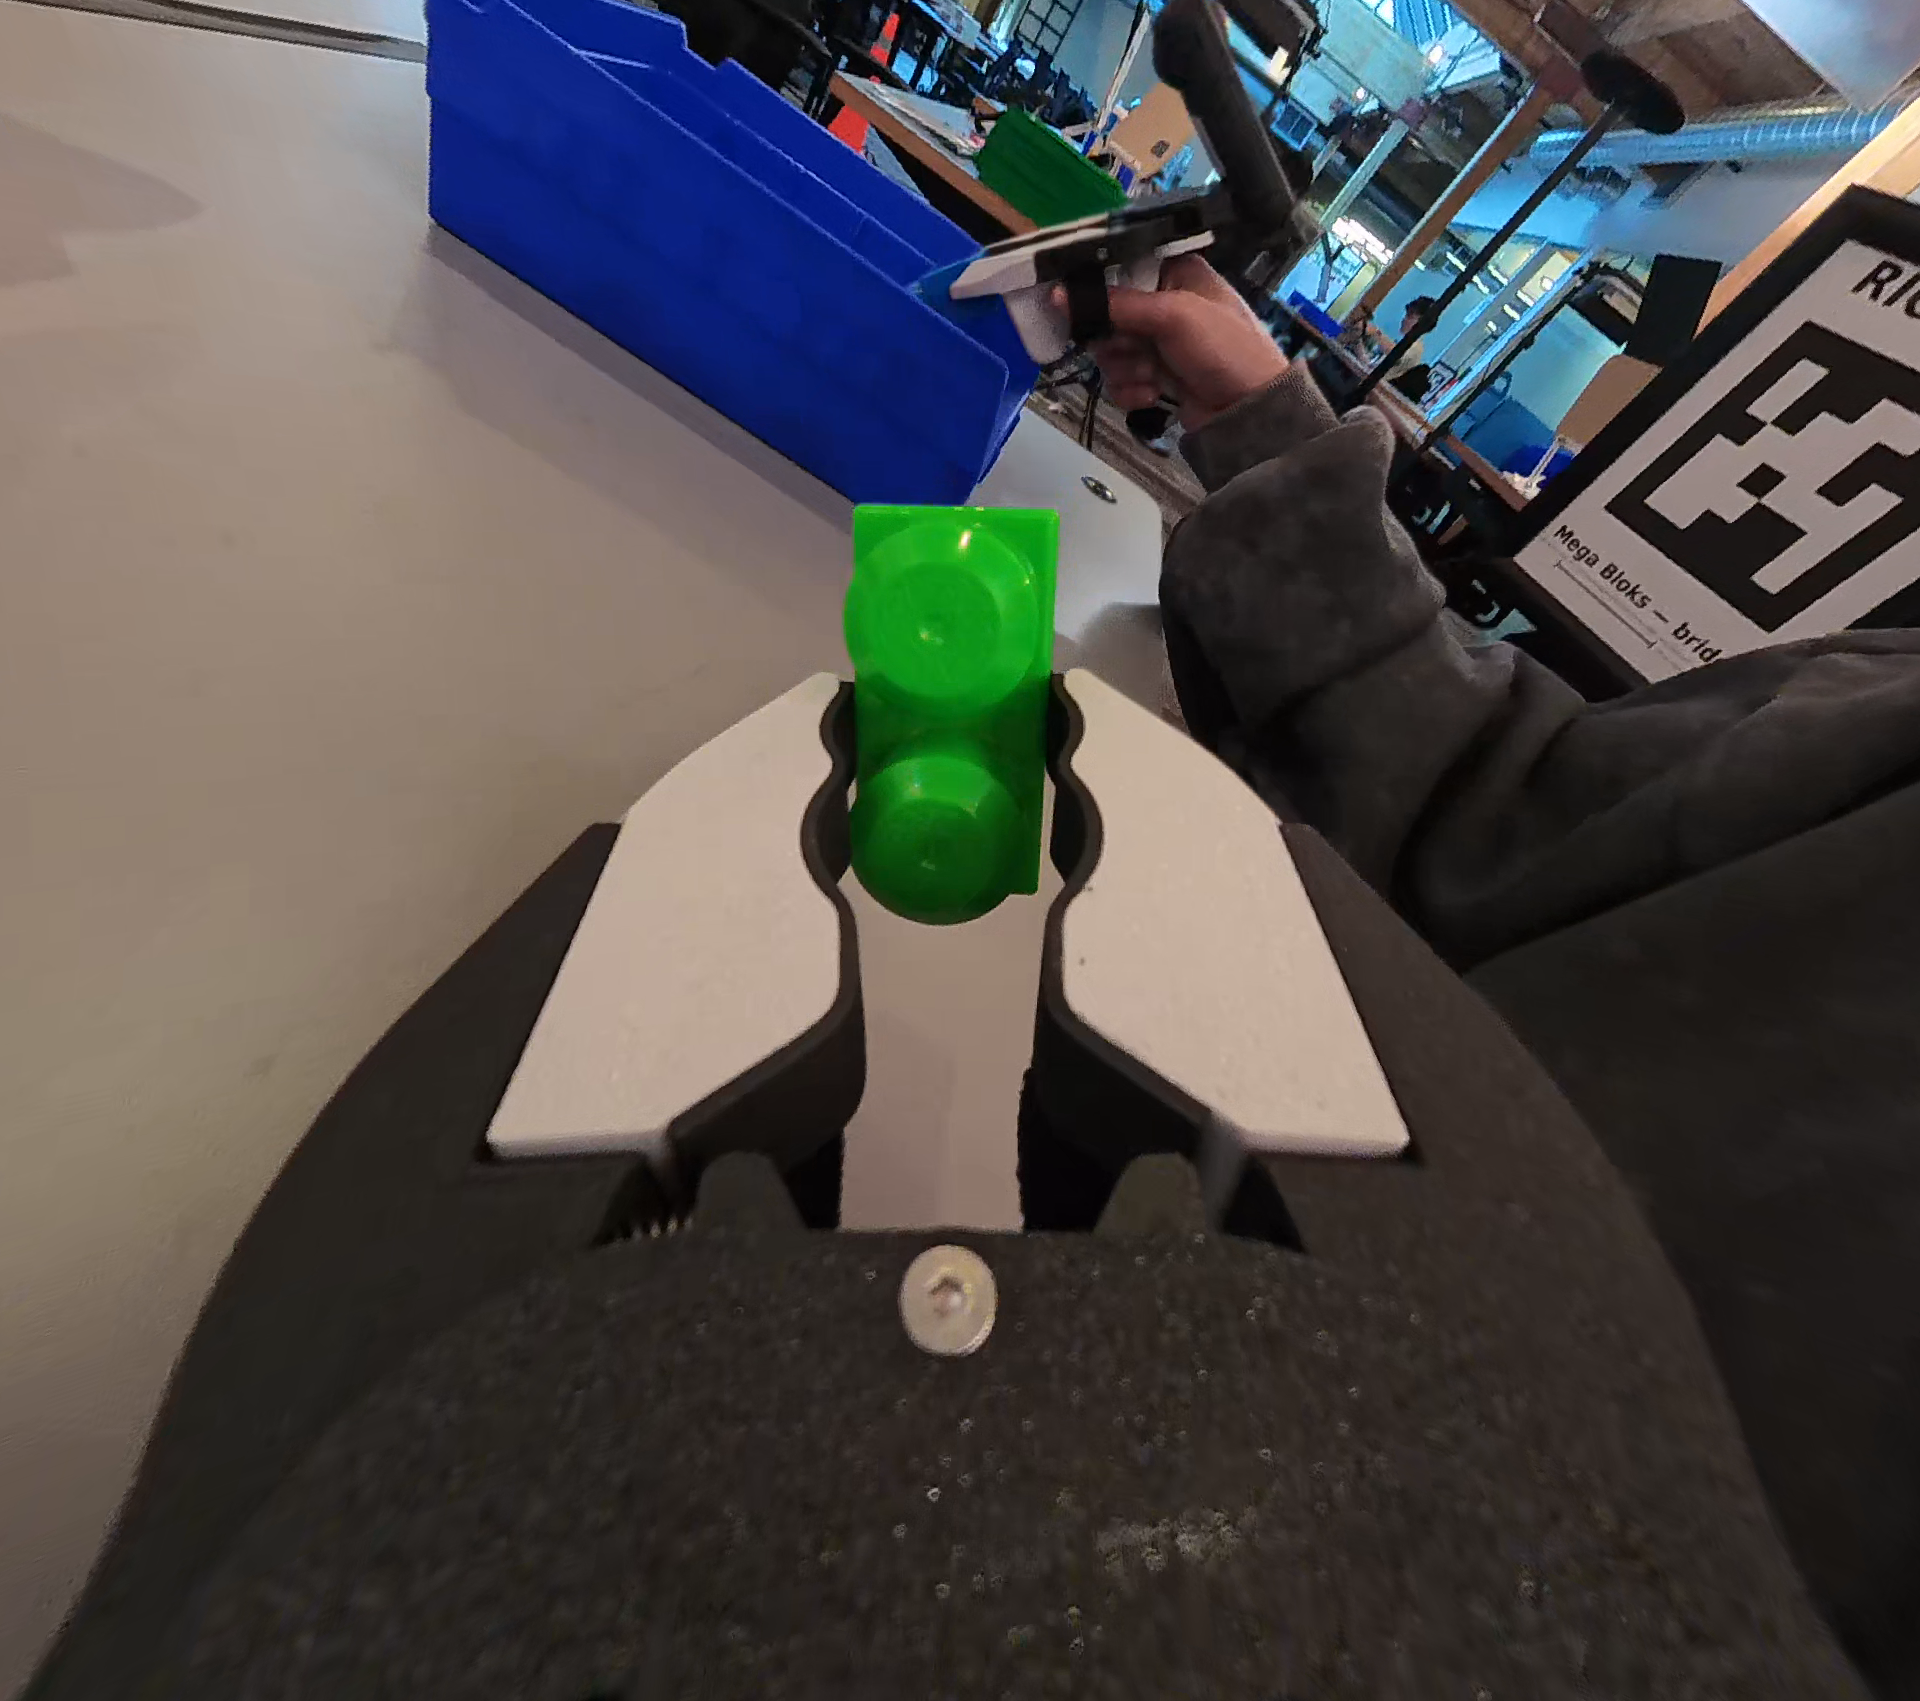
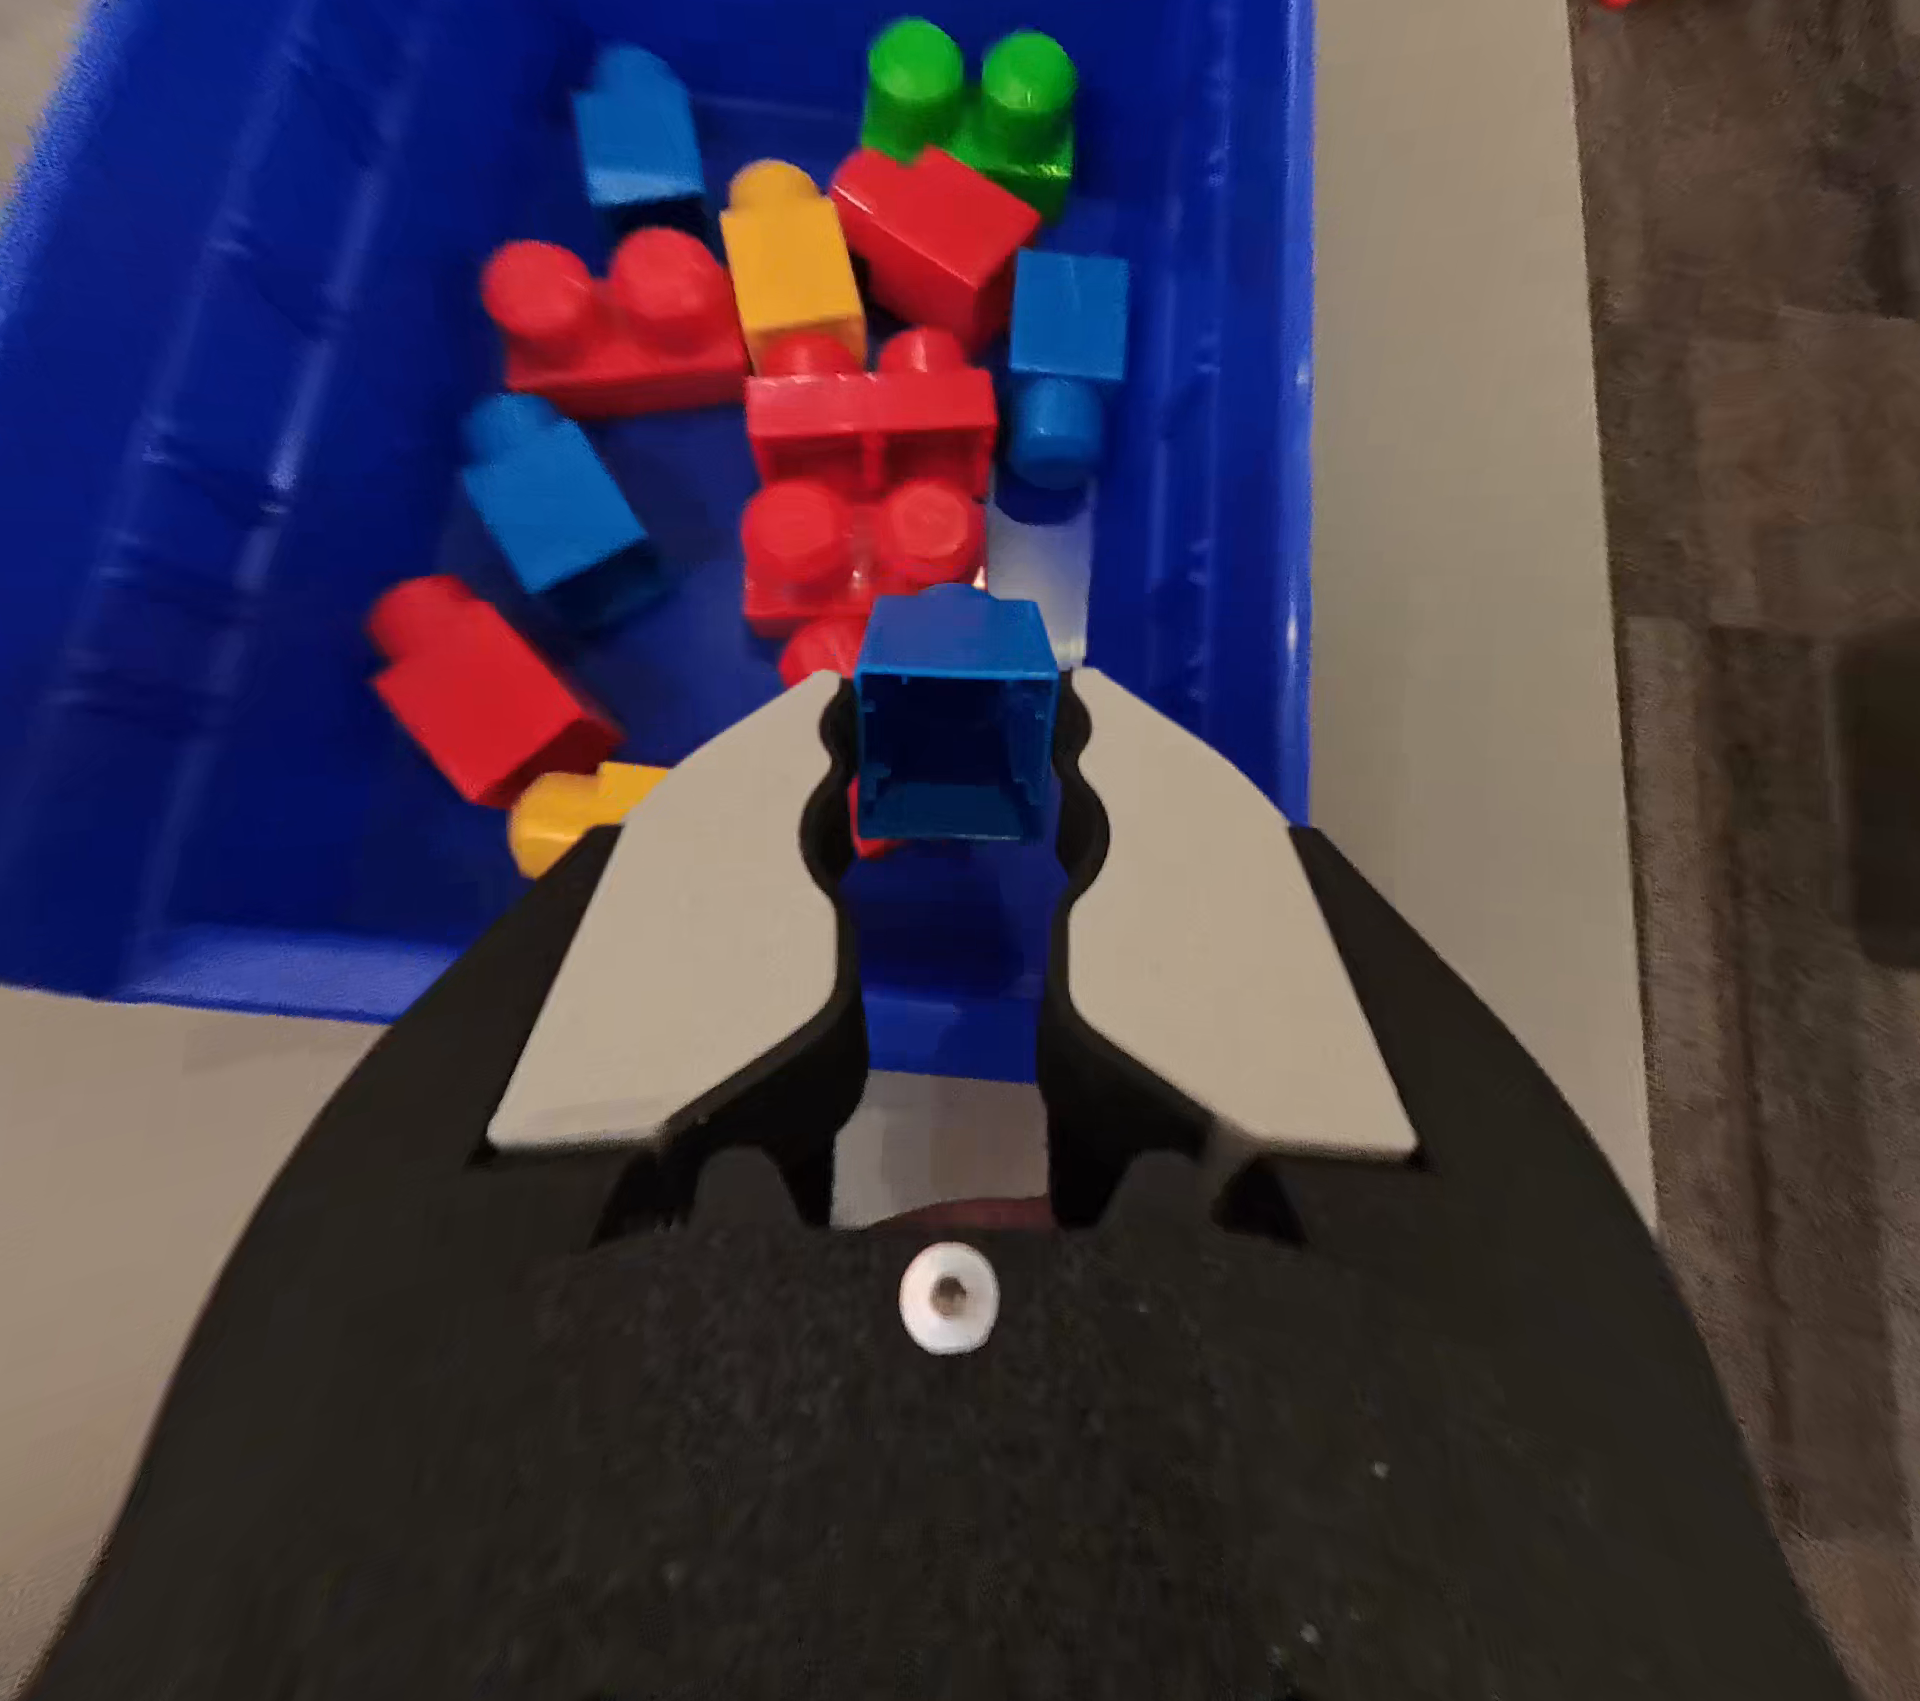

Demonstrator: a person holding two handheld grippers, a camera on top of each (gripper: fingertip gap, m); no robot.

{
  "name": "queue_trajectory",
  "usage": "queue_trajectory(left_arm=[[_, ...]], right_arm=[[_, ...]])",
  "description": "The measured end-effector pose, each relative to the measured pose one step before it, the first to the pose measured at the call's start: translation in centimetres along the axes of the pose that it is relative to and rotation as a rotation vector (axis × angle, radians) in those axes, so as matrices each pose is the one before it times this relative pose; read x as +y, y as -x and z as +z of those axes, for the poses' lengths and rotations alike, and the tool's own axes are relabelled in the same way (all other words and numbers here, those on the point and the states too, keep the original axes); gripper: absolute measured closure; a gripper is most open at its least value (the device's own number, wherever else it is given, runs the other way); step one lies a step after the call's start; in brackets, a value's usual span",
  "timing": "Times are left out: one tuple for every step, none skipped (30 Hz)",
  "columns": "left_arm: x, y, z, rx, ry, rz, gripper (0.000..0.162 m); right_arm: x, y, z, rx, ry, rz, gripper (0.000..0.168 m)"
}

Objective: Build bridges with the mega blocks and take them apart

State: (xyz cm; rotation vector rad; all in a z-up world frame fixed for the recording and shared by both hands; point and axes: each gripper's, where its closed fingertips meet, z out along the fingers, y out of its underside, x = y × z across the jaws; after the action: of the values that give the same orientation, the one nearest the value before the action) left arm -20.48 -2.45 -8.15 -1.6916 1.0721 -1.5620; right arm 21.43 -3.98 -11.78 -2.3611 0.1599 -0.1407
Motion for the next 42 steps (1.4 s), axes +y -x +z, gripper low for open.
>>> queue_trajectory(left_arm=[[0.129, -0.081, 0.228, -0.0009, 0.0106, 0.0072, 0.128], [0.171, -0.093, 0.226, 0.0, 0.0106, 0.0068, 0.128], [0.187, -0.113, 0.204, 0.0025, 0.0102, 0.0053, 0.128], [0.189, -0.11, 0.189, 0.0031, 0.0097, 0.0031, 0.128], [0.172, -0.077, 0.147, 0.0012, 0.0085, 0.0019, 0.128], [0.157, -0.073, 0.119, 0.0015, 0.0081, 0.0026, 0.128], [0.119, -0.094, 0.075, 0.0024, 0.0056, 0.0029, 0.128], [0.07, -0.077, 0.038, 0.0025, 0.0031, 0.0014, 0.128], [0.028, -0.038, -0.011, -0.0004, 0.0009, 0.0009, 0.128], [-0.03, -0.015, -0.066, -0.0021, -0.0021, 0.0008, 0.128], [-0.088, 0.007, -0.109, -0.002, -0.0044, -0.0005, 0.128], [-0.124, 0.027, -0.146, -0.002, -0.0077, -0.0017, 0.128], [-0.167, 0.027, -0.185, -0.0009, -0.01, -0.0028, 0.128], [-0.163, 0.023, -0.189, 0.0016, -0.0105, -0.0044, 0.128], [-0.177, -0.005, -0.188, 0.0047, -0.0109, -0.0071, 0.128], [-0.16, -0.005, -0.176, 0.0056, -0.0108, -0.0087, 0.128], [-0.152, 0.012, -0.166, 0.0038, -0.0105, -0.0068, 0.128], [-0.142, 0.04, -0.141, 0.0011, -0.0096, -0.0034, 0.128], [-0.125, 0.028, -0.12, -0.0001, -0.008, -0.0011, 0.128], [-0.178, 0.006, -0.112, 0.0009, -0.0108, -0.001, 0.128], [-0.223, -0.085, -0.086, 0.0062, -0.0133, -0.0033, 0.128], [-0.22, -0.136, -0.074, 0.0098, -0.0123, -0.005, 0.128], [-0.243, -0.112, -0.064, 0.0076, -0.0136, -0.0036, 0.128], [-0.242, -0.103, -0.062, 0.0058, -0.0135, -0.0022, 0.128], [-0.228, -0.115, -0.062, 0.0051, -0.0117, -0.0012, 0.128], [-0.241, -0.105, -0.071, 0.0036, -0.0129, 0.0008, 0.128], [-0.216, -0.122, -0.079, 0.0035, -0.0125, 0.0033, 0.128], [-0.167, -0.135, -0.06, 0.0044, -0.0103, 0.0057, 0.128], [-0.1, -0.156, -0.035, 0.0062, -0.0066, 0.0052, 0.128], [-0.029, -0.137, -0.004, 0.007, -0.003, 0.0012, 0.128], [-0.016, -0.131, 0.007, 0.0081, -0.0023, -0.003, 0.128], [0.024, -0.103, -0.002, 0.0068, -0.0014, -0.0055, 0.128], [0.078, -0.09, 0.004, 0.0064, 0.0007, -0.004, 0.128], [0.119, -0.114, -0.002, 0.0064, 0.0022, -0.0025, 0.128], [0.075, -0.182, -0.01, 0.0113, 0.0005, -0.0027, 0.128], [0.052, -0.188, -0.003, 0.01, 0.0024, -0.0035, 0.128], [0.157, -0.05, 0.081, -0.0014, 0.0116, 0.0029, 0.128], [0.238, -0.052, 0.123, -0.0025, 0.0168, 0.0089, 0.128], [0.189, -0.194, 0.096, 0.0069, 0.0152, 0.0092, 0.128], [0.117, -0.317, 0.059, 0.0136, 0.0136, 0.0091, 0.128], [0.046, -0.29, -0.009, 0.0098, 0.0129, 0.0142, 0.128], [-0.042, -0.121, -0.126, -0.0024, 0.0091, 0.0161, 0.128]], right_arm=[[0.547, -0.245, 0.46, 0.0272, 0.032, -0.018, 0.132], [0.611, -0.43, 0.442, 0.0422, 0.0395, -0.0155, 0.132], [0.319, -0.095, 0.353, 0.0225, 0.0206, -0.0174, 0.132], [0.168, -0.102, 0.256, 0.0222, 0.0073, -0.0056, 0.131], [0.002, -0.123, 0.102, 0.0212, 0.0012, -0.0032, 0.131], [0.076, -0.049, 0.056, 0.015, 0.0081, -0.0076, 0.13], [0.125, 0.038, 0.047, 0.0056, 0.0129, -0.0097, 0.128], [0.001, 0.092, -0.042, 0.0, 0.0034, -0.0056, 0.124], [-0.162, -0.027, -0.253, 0.0032, -0.0058, -0.003, 0.121], [-0.357, -0.185, -0.53, 0.0101, -0.0157, -0.0021, 0.118], [-0.542, -0.333, -0.775, 0.0161, -0.0234, -0.0001, 0.115], [-0.714, -0.395, -0.99, 0.0155, -0.033, 0.0047, 0.113], [-0.938, -0.175, -1.202, 0.0024, -0.0449, 0.007, 0.114], [-1.13, 0.11, -1.342, -0.0104, -0.0538, 0.0076, 0.114], [-1.375, 0.524, -1.38, -0.0279, -0.0668, 0.0041, 0.114], [-1.548, 1.124, -1.308, -0.0515, -0.0768, -0.0014, 0.115], [-1.504, 1.765, -1.097, -0.0787, -0.0715, 0.002, 0.116], [-1.326, 2.413, -0.74, -0.1073, -0.0595, 0.0028, 0.116], [-1.008, 3.094, -0.287, -0.1391, -0.0455, 0.0031, 0.116], [-0.628, 3.646, 0.243, -0.1707, -0.0306, 0.007, 0.116], [-0.225, 3.598, 0.84, -0.1722, -0.0184, 0.0158, 0.116], [0.154, 3.3, 1.369, -0.164, -0.0095, 0.0215, 0.116], [0.623, 2.724, 1.797, -0.14, 0.0094, 0.0264, 0.116], [0.936, 2.165, 2.093, -0.115, 0.0256, 0.0247, 0.115], [0.941, 1.717, 2.2, -0.0926, 0.0215, 0.0127, 0.115], [0.83, 1.186, 2.226, -0.0617, 0.0105, 0.0057, 0.115], [0.614, 0.978, 2.183, -0.0525, -0.0094, 0.01, 0.115], [0.441, 0.732, 2.079, -0.0424, -0.0266, 0.0225, 0.115], [0.525, 0.562, 1.835, -0.0361, -0.0227, 0.0283, 0.116], [0.674, 0.345, 1.472, -0.0241, -0.0032, 0.0222, 0.115], [0.652, 0.165, 1.097, -0.0139, 0.007, 0.0169, 0.115], [0.378, 0.193, 0.672, -0.0161, 0.003, 0.0111, 0.115], [0.019, 0.114, 0.275, -0.0115, -0.0093, 0.0087, 0.115], [-0.145, 0.061, -0.007, -0.0124, -0.0129, 0.0148, 0.121], [-0.26, -0.063, -0.165, -0.0099, -0.0187, 0.02, 0.131], [-0.186, 0.118, -0.194, -0.0236, -0.0144, 0.0111, 0.133], [0.038, -0.035, -0.174, -0.004, 0.0066, -0.0056, 0.133], [0.015, -0.037, -0.213, 0.0069, 0.0085, -0.0227, 0.134], [0.078, 0.167, -0.213, -0.0045, 0.0201, -0.0185, 0.134], [-0.077, 0.235, -0.28, -0.0099, 0.0114, -0.0119, 0.134], [-0.09, 0.226, -0.341, -0.0116, 0.0083, -0.0094, 0.134], [-0.168, 0.006, -0.517, 0.0034, 0.0011, -0.0163, 0.134]])
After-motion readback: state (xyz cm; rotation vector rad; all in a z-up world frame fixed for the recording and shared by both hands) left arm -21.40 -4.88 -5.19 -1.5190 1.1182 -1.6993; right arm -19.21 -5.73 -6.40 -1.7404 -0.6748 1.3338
